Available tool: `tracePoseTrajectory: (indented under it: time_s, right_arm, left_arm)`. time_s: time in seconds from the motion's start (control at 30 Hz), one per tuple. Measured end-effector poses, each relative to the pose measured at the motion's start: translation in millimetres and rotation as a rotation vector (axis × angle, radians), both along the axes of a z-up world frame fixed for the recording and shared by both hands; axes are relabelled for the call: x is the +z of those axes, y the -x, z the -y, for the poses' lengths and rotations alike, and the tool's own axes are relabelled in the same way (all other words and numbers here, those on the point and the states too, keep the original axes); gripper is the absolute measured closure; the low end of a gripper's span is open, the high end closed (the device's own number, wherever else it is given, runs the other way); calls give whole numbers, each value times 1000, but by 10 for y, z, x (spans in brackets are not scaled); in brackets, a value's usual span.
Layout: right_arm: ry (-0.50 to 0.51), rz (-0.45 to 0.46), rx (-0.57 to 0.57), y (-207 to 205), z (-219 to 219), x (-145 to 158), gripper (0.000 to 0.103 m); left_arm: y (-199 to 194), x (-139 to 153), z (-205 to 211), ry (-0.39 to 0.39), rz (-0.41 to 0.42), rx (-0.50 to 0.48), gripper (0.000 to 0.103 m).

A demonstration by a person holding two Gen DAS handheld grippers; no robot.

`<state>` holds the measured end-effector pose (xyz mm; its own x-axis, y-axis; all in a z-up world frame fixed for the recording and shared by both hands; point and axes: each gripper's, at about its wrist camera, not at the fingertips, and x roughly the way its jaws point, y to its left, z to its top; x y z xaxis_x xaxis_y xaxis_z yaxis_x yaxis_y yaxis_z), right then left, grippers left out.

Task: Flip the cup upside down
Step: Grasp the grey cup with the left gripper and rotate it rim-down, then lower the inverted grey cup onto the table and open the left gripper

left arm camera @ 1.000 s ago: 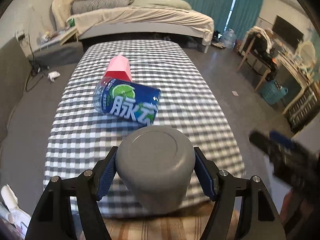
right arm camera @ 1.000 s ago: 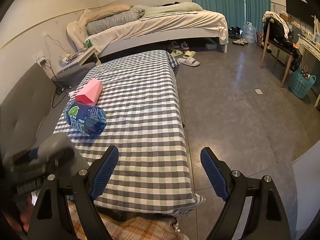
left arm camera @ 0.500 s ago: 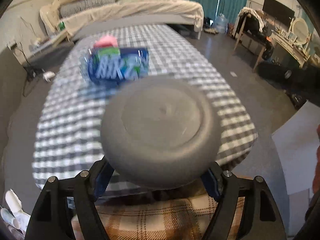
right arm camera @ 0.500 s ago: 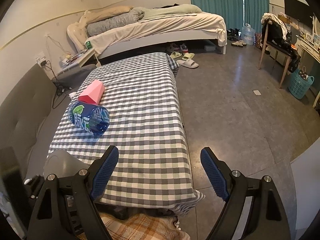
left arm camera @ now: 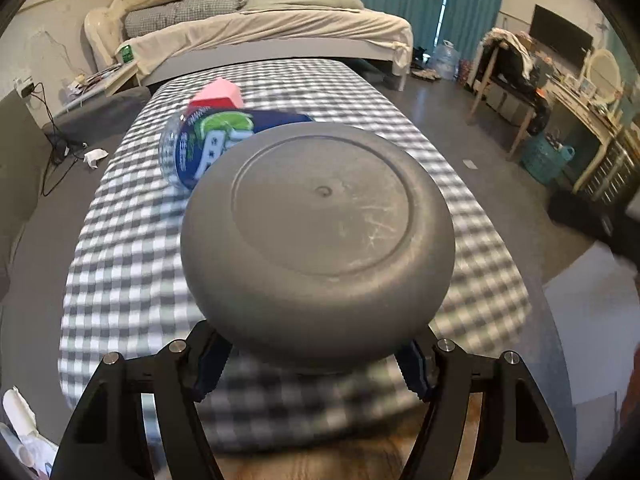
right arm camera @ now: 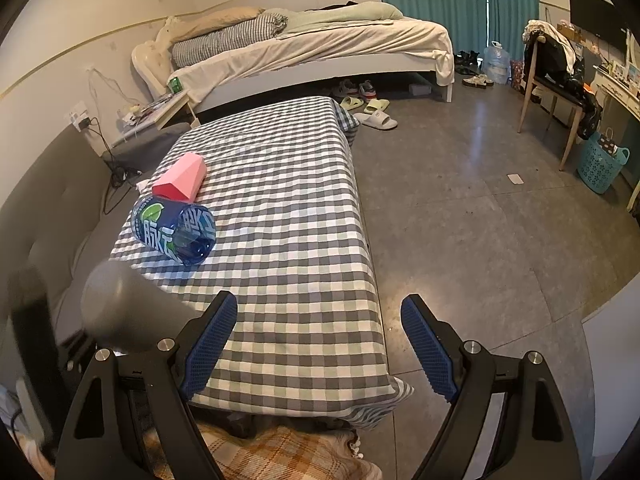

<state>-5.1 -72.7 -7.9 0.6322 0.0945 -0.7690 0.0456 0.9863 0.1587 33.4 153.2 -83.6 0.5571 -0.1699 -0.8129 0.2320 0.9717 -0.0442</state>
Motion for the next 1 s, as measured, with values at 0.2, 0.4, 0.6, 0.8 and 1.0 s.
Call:
tracePoseTrajectory:
  time_s: [0.2,0.4,0.6,0.8,1.0]
  right_arm:
    - [5,-15,-5,-47,12,-68,19]
    - [3,-30,-10,-110,12,-129,19]
    - [10,-26,4,-97,-44,-79,19]
    - [15,-8,7,8,-79,46,19]
    - [32,43,17,191,-203,185,19]
  left_arm:
    - [-232,-74,-8,-9,10,5,30]
    - [-221,-73,-24,-2,28,-13,28]
    - [-169,-144,-16,-13,-47,-32,15]
    - [175,-56,-175,26,-89,-36,15]
    - [407,303,-475,25,31,9,15]
